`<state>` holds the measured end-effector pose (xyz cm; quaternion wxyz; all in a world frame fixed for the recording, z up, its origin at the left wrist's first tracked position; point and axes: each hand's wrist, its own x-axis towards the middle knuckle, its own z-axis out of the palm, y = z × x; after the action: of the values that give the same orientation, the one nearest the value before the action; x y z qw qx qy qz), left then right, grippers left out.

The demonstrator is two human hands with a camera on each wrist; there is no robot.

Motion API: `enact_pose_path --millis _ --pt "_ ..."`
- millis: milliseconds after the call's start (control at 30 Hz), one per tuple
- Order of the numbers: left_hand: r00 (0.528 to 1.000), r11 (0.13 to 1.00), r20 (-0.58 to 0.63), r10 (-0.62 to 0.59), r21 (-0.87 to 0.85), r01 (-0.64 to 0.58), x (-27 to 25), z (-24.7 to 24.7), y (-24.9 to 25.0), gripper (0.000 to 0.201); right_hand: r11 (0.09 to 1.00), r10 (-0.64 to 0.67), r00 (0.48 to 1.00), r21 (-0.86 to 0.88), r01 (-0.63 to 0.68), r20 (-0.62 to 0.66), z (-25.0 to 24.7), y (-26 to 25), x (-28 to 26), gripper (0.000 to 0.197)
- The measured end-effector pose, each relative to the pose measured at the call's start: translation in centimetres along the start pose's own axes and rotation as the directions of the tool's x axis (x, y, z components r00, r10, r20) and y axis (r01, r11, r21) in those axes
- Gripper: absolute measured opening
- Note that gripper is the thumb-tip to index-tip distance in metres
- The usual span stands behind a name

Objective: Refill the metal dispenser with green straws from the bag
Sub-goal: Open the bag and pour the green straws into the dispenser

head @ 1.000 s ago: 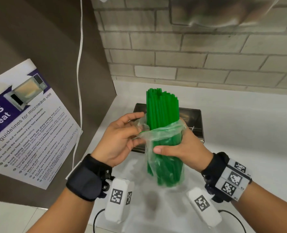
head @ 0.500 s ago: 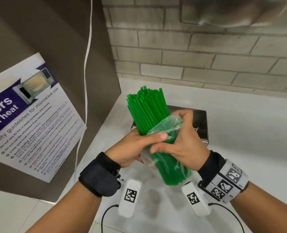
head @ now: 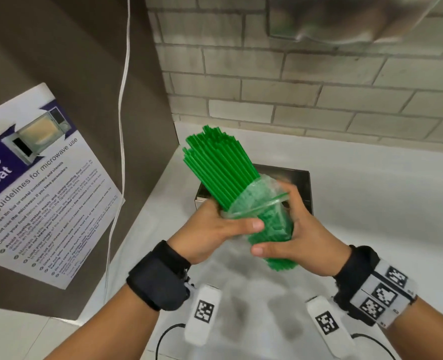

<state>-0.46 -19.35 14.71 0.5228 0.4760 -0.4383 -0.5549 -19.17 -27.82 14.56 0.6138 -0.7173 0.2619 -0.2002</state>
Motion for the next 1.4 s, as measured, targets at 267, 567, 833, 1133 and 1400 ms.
enact_pose_path --millis 267,567,833,1133,1400 --pt "0.968 0.829 -0.246 0.043 0.550 0.103 -0.8 -8.2 1.4 0.088 0.905 0.042 0.992 -0.415 -0.089 -0.122 -9.0 -6.4 -1.0 0.091" --pt "0.989 0.461 -0.101 -0.105 0.877 0.139 4.6 -11.2 1.8 0.157 0.476 0.314 0.949 -0.870 -0.126 0.034 -8.5 -8.4 5.5 0.099" --pt "0.981 0.485 -0.076 -0.177 0.861 0.154 7.1 -11.2 1.4 0.144 0.450 0.297 0.952 -0.869 -0.207 -0.073 -9.1 -8.0 5.3 0.048" --pt "0.976 0.567 -0.094 -0.196 0.801 0.190 7.2 -11.5 0.7 0.139 0.640 0.183 0.983 -0.756 -0.136 -0.022 -8.5 -2.7 2.6 0.077" --pt "0.974 0.590 -0.104 -0.203 0.781 0.207 7.0 -11.7 0.5 0.140 0.878 -0.096 0.963 -0.477 -0.038 -0.253 -10.1 -5.9 4.8 0.043"
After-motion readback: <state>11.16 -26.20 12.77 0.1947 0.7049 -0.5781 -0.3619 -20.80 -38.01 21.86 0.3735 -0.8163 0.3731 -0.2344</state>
